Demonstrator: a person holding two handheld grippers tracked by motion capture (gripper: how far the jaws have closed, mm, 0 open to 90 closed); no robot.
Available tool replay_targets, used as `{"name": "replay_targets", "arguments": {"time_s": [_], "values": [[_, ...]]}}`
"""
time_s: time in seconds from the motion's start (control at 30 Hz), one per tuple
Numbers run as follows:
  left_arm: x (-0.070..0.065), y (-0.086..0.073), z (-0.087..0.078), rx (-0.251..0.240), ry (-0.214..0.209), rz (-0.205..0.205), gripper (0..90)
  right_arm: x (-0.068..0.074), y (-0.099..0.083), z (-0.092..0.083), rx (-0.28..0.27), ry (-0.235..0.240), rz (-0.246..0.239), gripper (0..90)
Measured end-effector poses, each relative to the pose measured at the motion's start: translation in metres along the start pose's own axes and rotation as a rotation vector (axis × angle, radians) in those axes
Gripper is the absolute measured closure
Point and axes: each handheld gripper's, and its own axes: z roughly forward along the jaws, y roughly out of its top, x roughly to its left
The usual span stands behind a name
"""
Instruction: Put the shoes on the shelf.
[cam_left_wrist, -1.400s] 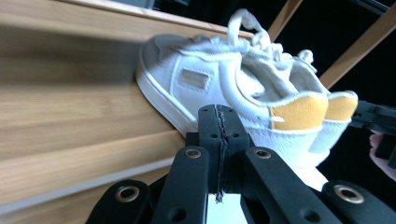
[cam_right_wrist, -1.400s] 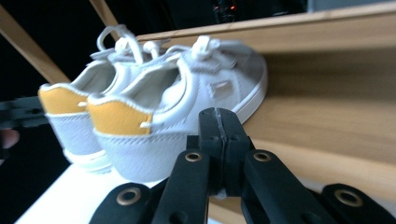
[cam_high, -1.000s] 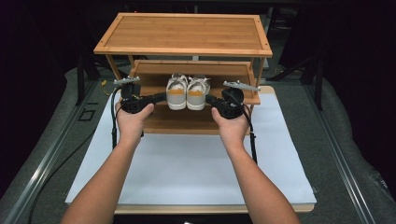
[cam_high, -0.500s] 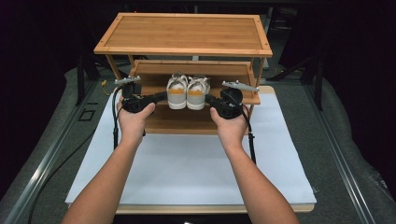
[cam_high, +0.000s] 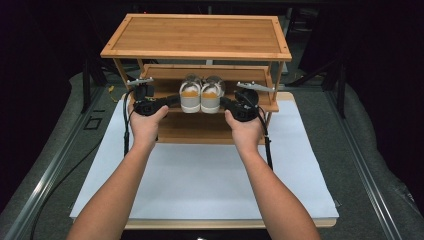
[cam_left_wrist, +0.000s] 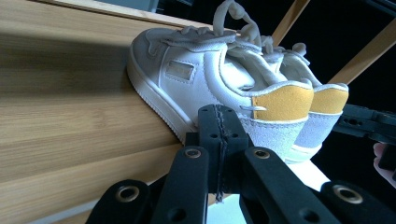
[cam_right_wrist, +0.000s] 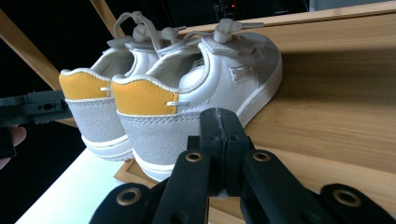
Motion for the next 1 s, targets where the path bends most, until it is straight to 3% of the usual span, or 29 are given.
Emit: {"name": "replay_targets", "arguments": {"time_s": [0.4, 0.5, 0.77, 1.0], "values": [[0.005, 0.006, 0.011, -0.007, 0.002, -0.009, 90.0, -0.005, 0.006, 0.012, -0.020, -0.021, 0.019, 90.0], [0.006, 0.010, 0.015, -0.004, 0.027, 0.004, 90.0, -0.006, 0.009, 0.016, -0.014, -0.029, 0.015, 90.0], [0.011, 0.014, 0.025, -0.012, 0.041, 0.001, 90.0, -0.008, 0.015, 0.029, -0.015, -0.070, 0.021, 90.0], [0.014, 0.016, 0.032, -0.018, 0.057, -0.011, 90.0, -0.009, 0.018, 0.034, 0.000, -0.077, 0.020, 90.0]]}}
